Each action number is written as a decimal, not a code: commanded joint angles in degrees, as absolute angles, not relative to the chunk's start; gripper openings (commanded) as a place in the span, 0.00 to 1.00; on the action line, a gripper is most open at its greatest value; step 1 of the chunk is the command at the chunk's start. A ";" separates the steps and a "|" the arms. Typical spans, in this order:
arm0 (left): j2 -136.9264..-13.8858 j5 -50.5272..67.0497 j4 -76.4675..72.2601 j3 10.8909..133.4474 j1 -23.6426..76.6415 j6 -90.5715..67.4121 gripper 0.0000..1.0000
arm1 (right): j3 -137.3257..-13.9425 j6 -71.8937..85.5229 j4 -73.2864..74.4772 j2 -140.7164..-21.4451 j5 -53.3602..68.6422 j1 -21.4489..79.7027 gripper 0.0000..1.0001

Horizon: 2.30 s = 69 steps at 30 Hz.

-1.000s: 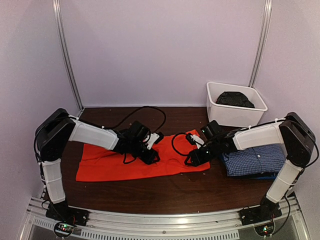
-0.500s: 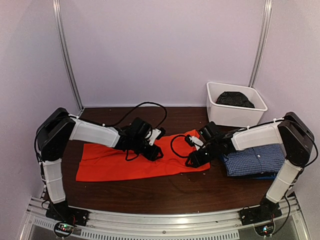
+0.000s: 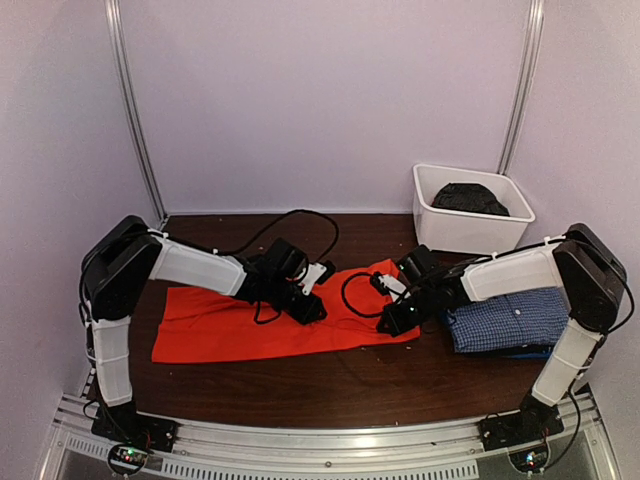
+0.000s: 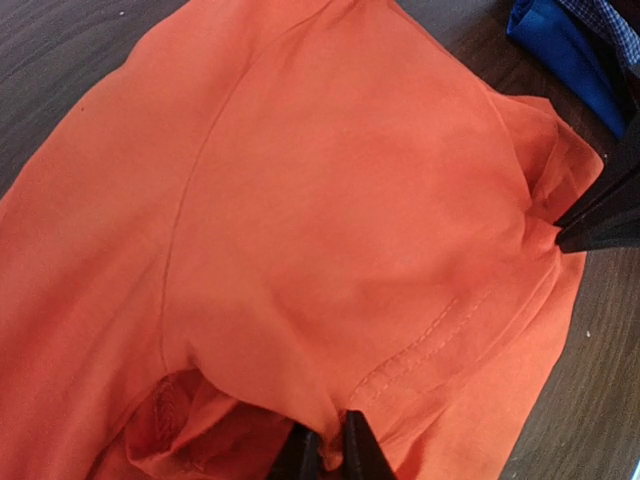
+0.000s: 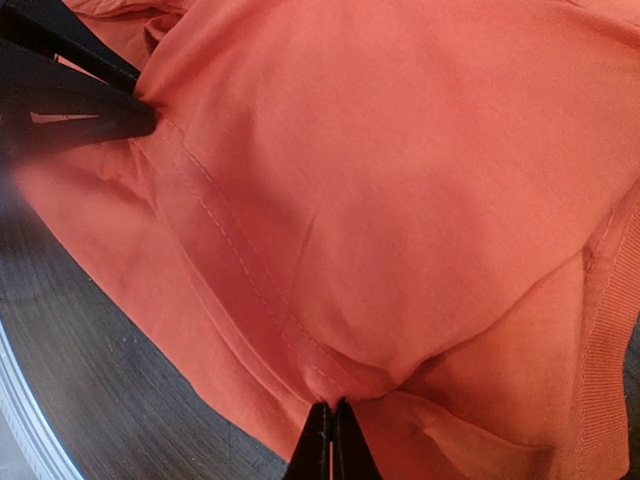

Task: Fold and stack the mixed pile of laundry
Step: Adjust the rectangle-folded T-shirt at the center of the board, then rotate the rectangle-folded T-shirt at the center of the board.

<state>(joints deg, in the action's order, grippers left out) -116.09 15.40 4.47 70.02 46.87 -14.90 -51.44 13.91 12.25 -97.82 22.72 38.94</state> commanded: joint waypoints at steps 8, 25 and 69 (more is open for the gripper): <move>-112.42 15.91 4.75 71.36 46.52 -15.58 0.00 | -52.86 14.97 13.18 -92.84 23.96 39.71 0.00; -114.69 17.27 10.83 72.59 44.80 -14.08 0.00 | -50.25 16.96 10.61 -95.07 26.47 41.74 0.00; -96.94 -0.47 12.33 46.37 18.72 -27.84 0.39 | -85.76 9.08 21.39 -126.05 6.72 25.09 0.40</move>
<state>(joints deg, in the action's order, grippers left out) -99.74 4.21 8.16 50.39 19.44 -24.82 -81.80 10.61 16.23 -121.10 12.38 25.69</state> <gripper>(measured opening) 0.385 0.399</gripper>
